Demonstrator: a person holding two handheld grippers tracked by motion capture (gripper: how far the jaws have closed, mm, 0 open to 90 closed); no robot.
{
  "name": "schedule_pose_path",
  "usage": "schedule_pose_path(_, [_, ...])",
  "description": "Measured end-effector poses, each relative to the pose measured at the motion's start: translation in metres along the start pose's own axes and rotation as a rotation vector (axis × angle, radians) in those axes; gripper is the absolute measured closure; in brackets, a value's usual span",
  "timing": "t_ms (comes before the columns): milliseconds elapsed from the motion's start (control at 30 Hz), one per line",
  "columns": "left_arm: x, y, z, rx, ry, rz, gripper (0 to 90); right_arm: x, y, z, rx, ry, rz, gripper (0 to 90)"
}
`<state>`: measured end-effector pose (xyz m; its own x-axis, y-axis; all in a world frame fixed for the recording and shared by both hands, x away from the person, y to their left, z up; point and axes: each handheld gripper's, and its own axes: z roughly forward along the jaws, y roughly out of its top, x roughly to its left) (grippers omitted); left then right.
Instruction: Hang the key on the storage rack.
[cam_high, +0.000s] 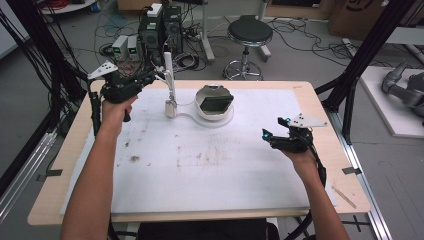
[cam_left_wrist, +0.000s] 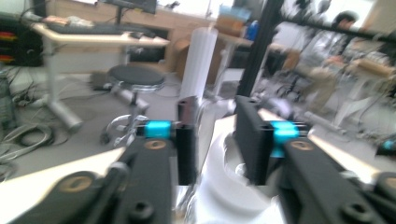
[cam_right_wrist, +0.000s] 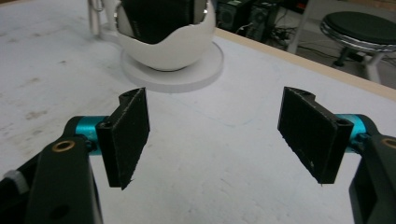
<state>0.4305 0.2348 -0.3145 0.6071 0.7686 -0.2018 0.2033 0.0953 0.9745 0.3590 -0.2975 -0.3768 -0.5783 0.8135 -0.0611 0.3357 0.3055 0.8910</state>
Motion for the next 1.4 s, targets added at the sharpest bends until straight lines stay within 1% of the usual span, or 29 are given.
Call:
schedule_pose_path(33, [-0.002, -0.002, -0.007, 0.013, 0.021, 0.013, 60.3, -0.002, -0.001, -0.001, 0.003, -0.011, 0.005, 25.5])
schedule_pose_path(67, [-0.004, -0.005, -0.013, 0.014, 0.042, 0.028, 54.6, -0.003, -0.001, -0.002, 0.008, -0.018, 0.005, 25.5])
schedule_pose_path(133, [-0.007, -0.011, -0.023, 0.014, 0.053, 0.041, 50.0, -0.005, -0.003, -0.002, 0.015, -0.025, 0.013, 25.3])
schedule_pose_path(167, [-0.01, -0.016, -0.029, 0.012, 0.069, 0.052, 46.3, -0.006, -0.004, -0.002, 0.015, -0.028, 0.013, 24.8])
schedule_pose_path(200, [-0.011, -0.017, -0.032, 0.015, 0.074, 0.058, 41.3, -0.007, -0.004, -0.002, 0.019, -0.03, 0.013, 24.2])
schedule_pose_path(267, [-0.017, -0.027, -0.041, 0.037, 0.1, 0.084, 33.0, -0.008, -0.006, -0.002, 0.023, -0.035, 0.025, 22.2])
schedule_pose_path(300, [-0.02, -0.032, -0.043, 0.043, 0.106, 0.09, 28.2, -0.008, -0.006, -0.002, 0.027, -0.036, 0.029, 22.1])
schedule_pose_path(333, [-0.023, -0.036, -0.045, 0.047, 0.109, 0.101, 25.4, -0.009, -0.007, -0.001, 0.029, -0.038, 0.023, 22.0])
schedule_pose_path(400, [-0.028, -0.045, -0.048, 0.046, 0.107, 0.12, 22.3, -0.009, -0.008, 0.001, 0.041, -0.037, 0.014, 21.8])
schedule_pose_path(467, [-0.033, -0.056, -0.052, 0.041, 0.109, 0.137, 21.2, -0.009, -0.009, 0.002, 0.047, -0.043, 0.015, 21.5])
schedule_pose_path(533, [-0.036, -0.066, -0.055, 0.044, 0.105, 0.132, 19.2, -0.009, -0.01, 0.003, 0.049, -0.036, 0.01, 21.4])
schedule_pose_path(667, [-0.042, -0.086, -0.06, 0.061, 0.126, 0.14, 19.2, -0.008, -0.013, 0.004, 0.057, -0.023, -0.004, 21.4])
schedule_pose_path(700, [-0.042, -0.091, -0.061, 0.069, 0.127, 0.144, 19.3, -0.008, -0.014, 0.004, 0.059, -0.023, -0.011, 21.4])
schedule_pose_path(800, [-0.043, -0.101, -0.064, 0.087, 0.12, 0.139, 19.4, -0.008, -0.018, 0.004, 0.065, -0.017, -0.014, 21.4])
schedule_pose_path(933, [-0.045, -0.108, -0.066, 0.092, 0.115, 0.127, 19.4, -0.007, -0.021, 0.004, 0.063, -0.015, -0.016, 21.4])
schedule_pose_path(1067, [-0.044, -0.11, -0.064, 0.098, 0.129, 0.109, 19.2, -0.006, -0.023, 0.005, 0.07, -0.012, -0.011, 21.4])
schedule_pose_path(1133, [-0.044, -0.112, -0.064, 0.104, 0.128, 0.11, 19.2, -0.006, -0.025, 0.007, 0.082, -0.011, -0.016, 21.4])
schedule_pose_path(1233, [-0.045, -0.114, -0.064, 0.114, 0.129, 0.114, 19.2, -0.005, -0.026, 0.007, 0.086, -0.02, -0.023, 21.4])
schedule_pose_path(1300, [-0.046, -0.114, -0.065, 0.113, 0.128, 0.106, 19.2, -0.005, -0.026, 0.007, 0.085, -0.022, -0.014, 21.4])
schedule_pose_path(1333, [-0.046, -0.113, -0.066, 0.112, 0.126, 0.106, 19.2, -0.005, -0.027, 0.006, 0.082, -0.022, -0.006, 21.4])
schedule_pose_path(1367, [-0.046, -0.113, -0.066, 0.11, 0.127, 0.107, 19.2, -0.006, -0.027, 0.005, 0.081, -0.025, -0.011, 21.4])
schedule_pose_path(1400, [-0.046, -0.113, -0.066, 0.11, 0.129, 0.108, 19.2, -0.005, -0.027, 0.005, 0.082, -0.026, -0.005, 21.4])
